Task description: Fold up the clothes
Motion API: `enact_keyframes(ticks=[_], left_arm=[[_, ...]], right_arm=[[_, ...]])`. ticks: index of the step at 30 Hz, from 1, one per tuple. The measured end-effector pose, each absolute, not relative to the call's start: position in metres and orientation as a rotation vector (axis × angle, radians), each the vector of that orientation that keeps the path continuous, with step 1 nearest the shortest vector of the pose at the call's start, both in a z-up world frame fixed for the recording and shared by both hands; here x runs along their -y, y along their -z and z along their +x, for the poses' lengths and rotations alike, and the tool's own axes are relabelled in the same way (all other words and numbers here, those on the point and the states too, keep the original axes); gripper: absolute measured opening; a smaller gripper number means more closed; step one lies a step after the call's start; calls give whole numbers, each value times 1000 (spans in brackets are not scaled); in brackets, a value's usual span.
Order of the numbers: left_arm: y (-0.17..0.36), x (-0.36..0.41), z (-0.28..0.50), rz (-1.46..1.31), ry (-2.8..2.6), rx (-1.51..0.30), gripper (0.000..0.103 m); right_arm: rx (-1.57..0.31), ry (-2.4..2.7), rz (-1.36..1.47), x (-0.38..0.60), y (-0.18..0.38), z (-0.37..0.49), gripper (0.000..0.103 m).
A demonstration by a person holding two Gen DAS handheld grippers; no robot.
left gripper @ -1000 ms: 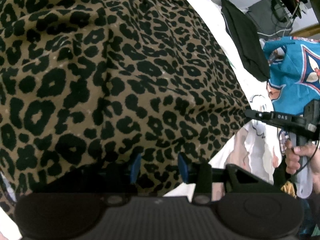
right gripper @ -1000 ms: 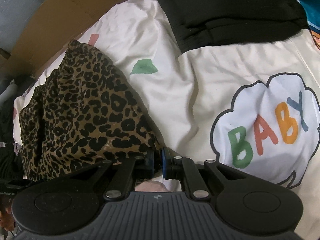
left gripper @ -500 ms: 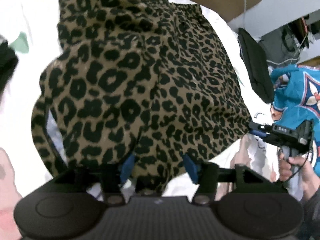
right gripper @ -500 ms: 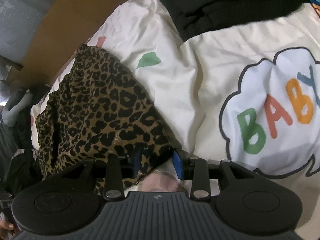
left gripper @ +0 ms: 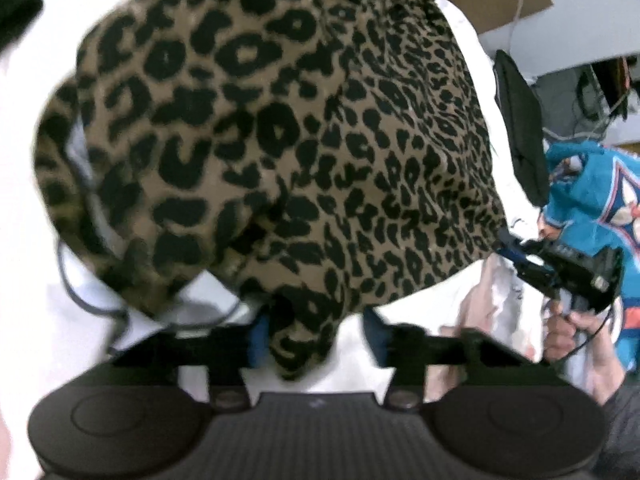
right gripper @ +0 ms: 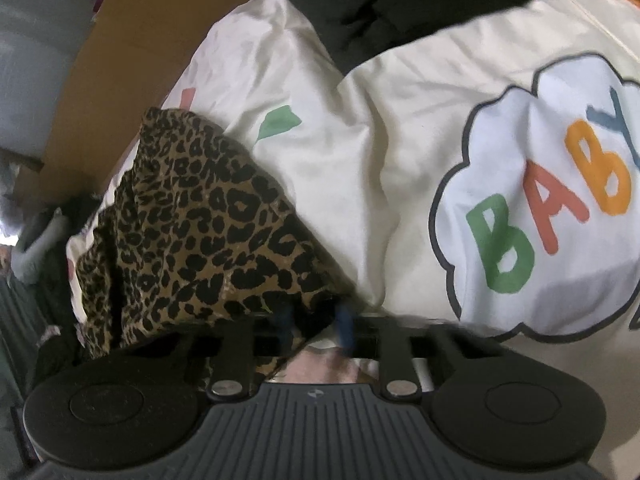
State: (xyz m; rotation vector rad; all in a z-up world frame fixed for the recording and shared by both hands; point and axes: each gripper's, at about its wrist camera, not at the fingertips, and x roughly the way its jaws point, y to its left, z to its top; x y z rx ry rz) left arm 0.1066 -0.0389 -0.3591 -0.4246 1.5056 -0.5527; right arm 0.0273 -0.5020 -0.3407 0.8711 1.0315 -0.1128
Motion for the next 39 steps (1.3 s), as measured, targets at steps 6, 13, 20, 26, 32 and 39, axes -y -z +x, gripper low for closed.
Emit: enact_keyframes(ticks=[6, 13, 20, 26, 32, 39], left_arm=[[354, 48, 97, -449, 642, -1507, 8], [350, 73, 88, -479, 734, -1521, 6], [350, 80, 80, -531, 771, -1523, 5], [362, 91, 72, -538, 783, -1546, 3], [352, 102, 73, -517, 813, -1514, 3], [320, 88, 88, -479, 785, -1427, 15]], right_arm=[[-982, 89, 833, 507, 320, 30, 1], [-905, 96, 807, 520, 292, 35, 1], [-848, 86, 798, 528, 271, 42, 0], [-807, 73, 793, 529, 255, 48, 0], [-781, 77, 768, 531, 243, 55, 1], [-907, 157, 796, 534, 279, 45, 6]])
